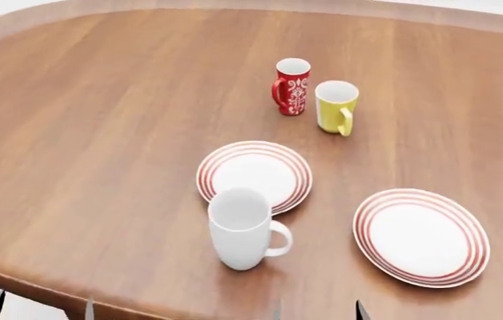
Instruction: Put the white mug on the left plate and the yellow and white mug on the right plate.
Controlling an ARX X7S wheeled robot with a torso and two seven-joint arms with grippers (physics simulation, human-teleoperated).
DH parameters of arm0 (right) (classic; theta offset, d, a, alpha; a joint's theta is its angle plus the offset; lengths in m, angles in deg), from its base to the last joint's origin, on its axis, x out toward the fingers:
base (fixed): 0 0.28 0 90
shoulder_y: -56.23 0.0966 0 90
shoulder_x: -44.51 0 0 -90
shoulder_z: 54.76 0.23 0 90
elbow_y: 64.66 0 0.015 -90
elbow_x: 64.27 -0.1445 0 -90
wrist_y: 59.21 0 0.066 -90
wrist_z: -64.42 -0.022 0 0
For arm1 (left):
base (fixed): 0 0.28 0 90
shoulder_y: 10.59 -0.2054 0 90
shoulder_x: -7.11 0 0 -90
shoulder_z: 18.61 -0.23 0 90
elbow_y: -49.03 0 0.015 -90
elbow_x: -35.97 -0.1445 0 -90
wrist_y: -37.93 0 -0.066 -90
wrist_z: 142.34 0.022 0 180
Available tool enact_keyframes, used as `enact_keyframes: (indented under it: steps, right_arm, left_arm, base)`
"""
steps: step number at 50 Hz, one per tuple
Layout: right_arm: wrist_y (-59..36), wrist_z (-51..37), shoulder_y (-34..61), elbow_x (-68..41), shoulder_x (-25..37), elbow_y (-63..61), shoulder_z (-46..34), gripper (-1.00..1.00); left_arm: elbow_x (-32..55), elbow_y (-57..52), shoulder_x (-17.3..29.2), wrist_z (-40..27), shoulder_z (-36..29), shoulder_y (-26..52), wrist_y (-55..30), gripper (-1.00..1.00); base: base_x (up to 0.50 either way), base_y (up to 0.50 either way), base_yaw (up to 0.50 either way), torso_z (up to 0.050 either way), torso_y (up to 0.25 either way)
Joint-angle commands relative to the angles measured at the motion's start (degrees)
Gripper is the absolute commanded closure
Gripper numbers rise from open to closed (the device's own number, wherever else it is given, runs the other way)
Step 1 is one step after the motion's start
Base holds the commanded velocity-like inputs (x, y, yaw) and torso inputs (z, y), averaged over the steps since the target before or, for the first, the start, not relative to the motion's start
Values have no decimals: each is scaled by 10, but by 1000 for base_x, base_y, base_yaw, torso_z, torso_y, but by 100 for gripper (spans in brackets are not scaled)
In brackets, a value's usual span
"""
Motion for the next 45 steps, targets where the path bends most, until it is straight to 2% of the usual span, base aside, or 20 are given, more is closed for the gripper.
enact_keyframes:
  steps: [1, 19, 23, 45]
  right_arm:
    - [9, 3, 0, 16, 0, 6, -7, -100]
    - [3, -15, 10, 10, 8, 10, -20, -100]
    - [6, 0, 4, -53, 9, -7, 2, -100]
    - [40, -10, -29, -84, 28, -43, 4, -100]
  left_arm:
    - [4, -7, -7, 7, -2, -7, 6, -100]
    - [13, -16, 5, -5, -16, -3, 0, -100]
    - [13, -17, 7, -8, -20, -2, -4, -100]
    - [29, -26, 21, -23, -25, -19, -1, -100]
  base:
    - [0, 0, 500, 0, 0]
    - [0, 0, 468, 0, 0]
    - [13, -47, 0, 0, 0]
    - [138, -481, 0, 0, 0]
